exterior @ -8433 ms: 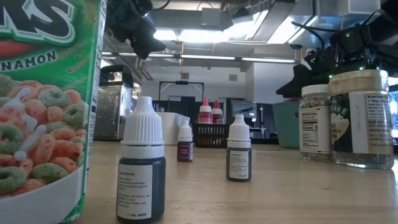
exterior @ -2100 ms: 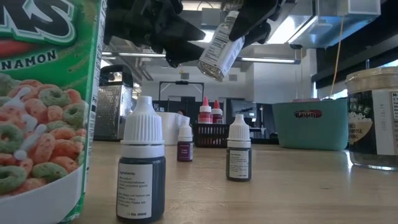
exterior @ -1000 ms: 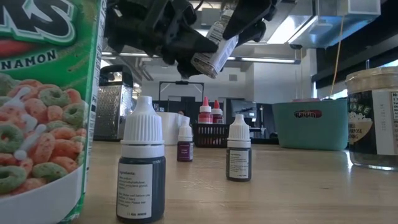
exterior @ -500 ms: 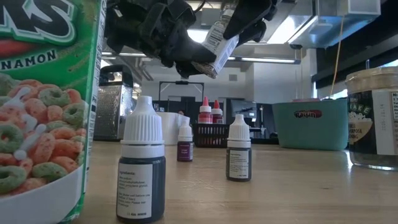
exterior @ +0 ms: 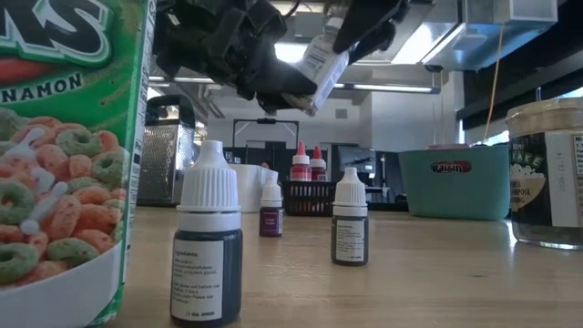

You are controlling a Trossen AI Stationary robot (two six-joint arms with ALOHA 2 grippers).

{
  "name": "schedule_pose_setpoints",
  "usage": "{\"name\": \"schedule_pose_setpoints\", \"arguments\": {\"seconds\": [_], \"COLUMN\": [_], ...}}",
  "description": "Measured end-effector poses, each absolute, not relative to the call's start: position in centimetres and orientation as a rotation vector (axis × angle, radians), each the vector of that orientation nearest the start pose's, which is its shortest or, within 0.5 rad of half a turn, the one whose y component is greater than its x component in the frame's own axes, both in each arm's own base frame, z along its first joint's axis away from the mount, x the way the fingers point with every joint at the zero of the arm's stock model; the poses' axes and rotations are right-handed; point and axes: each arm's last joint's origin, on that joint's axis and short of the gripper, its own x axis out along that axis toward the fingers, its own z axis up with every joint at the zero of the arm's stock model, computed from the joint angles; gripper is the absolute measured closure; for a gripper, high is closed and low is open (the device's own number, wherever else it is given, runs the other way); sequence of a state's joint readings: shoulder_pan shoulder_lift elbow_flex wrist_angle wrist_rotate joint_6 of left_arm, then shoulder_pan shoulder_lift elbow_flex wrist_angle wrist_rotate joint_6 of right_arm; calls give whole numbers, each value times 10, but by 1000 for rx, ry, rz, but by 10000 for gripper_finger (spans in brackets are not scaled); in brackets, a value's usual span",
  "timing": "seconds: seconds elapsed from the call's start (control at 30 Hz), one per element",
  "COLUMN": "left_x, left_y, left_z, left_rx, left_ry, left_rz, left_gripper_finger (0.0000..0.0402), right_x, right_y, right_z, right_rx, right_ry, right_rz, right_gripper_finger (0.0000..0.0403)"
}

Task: Pick & Place Kitchen Items
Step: Put the white seasoning bottle into the white bin

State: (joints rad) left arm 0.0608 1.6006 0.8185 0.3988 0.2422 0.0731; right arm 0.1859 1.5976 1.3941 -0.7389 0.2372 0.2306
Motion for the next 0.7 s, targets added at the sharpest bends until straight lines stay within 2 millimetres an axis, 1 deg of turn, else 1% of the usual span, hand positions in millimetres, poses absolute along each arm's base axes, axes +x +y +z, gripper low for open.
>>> {"name": "schedule_pose_setpoints", "arguments": {"seconds": [0.13,0.23,0.33,0.43,0.57,0.7], "left_x": [330,322,313,303,288,275], "left_y": [13,12,12,7,-2,-11], "left_z": [209,215,230,245,264,273], "left_rx": [12,27,34,52,85,111], "left_ry": [359,386,376,347,320,335], "left_rz": [-182,-172,-165,-171,-159,-125], "left_gripper_finger": [208,208,208,208,208,208], "right_x": [323,316,310,306,307,309], "right_y": [60,67,73,78,87,98], "right_z": [314,320,320,319,321,323], "right_rx": [14,11,-1,-13,-20,-14], "right_ry": [956,993,1015,1020,974,927], "right_rz": [-197,-220,-275,-314,-301,-260], "right_gripper_finger": [129,123,123,123,123,123]}}
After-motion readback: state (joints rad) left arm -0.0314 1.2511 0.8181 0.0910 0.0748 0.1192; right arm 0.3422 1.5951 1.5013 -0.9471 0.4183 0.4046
